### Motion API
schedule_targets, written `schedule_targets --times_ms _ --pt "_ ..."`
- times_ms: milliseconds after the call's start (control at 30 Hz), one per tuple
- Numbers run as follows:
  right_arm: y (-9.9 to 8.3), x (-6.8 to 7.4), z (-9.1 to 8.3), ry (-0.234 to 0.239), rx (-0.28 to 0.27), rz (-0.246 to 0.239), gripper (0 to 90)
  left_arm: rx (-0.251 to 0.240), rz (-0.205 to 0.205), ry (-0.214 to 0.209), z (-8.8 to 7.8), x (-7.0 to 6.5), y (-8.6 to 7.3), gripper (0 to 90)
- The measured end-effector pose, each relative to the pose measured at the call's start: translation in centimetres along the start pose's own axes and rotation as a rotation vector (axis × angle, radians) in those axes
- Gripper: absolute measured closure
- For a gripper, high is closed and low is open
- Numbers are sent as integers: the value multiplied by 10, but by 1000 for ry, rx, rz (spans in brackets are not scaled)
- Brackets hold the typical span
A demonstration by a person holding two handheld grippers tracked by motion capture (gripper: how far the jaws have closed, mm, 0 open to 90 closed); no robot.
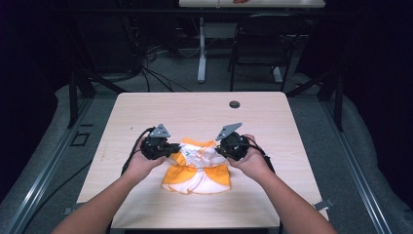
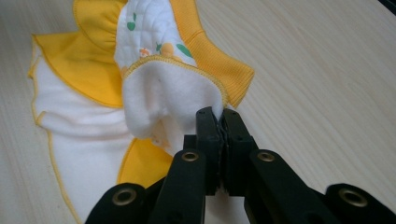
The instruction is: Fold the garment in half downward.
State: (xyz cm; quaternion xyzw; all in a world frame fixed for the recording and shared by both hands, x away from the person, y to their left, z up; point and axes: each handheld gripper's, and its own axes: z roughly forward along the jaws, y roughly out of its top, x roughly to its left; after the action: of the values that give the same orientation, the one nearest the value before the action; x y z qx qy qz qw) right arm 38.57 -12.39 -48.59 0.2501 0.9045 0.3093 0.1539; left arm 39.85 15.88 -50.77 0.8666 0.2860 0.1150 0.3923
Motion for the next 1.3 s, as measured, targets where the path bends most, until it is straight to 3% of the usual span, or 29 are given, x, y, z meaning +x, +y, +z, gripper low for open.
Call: schedule_targets --times_ms 433,867,1000,1167,1200,1300 --pt "-17 16 1 30 6 -12 873 14 2 -43 -2 -12 -19 845" --pt "-38 37 6 53 -19 22 870 19 -7 -69 0 -29 -46 843" --pt "-43 41 7 65 -5 20 865 15 -14 -78 0 -33 -53 839" --pt "-49 44 6 88 -37 64 784 1 -40 -80 -5 -35 -55 807" --pt "-48 44 0 104 -52 74 765 0 -41 -83 -7 -35 -53 757" --pt "-47 43 -6 104 -73 80 747 -26 -57 -77 -16 -34 -47 717"
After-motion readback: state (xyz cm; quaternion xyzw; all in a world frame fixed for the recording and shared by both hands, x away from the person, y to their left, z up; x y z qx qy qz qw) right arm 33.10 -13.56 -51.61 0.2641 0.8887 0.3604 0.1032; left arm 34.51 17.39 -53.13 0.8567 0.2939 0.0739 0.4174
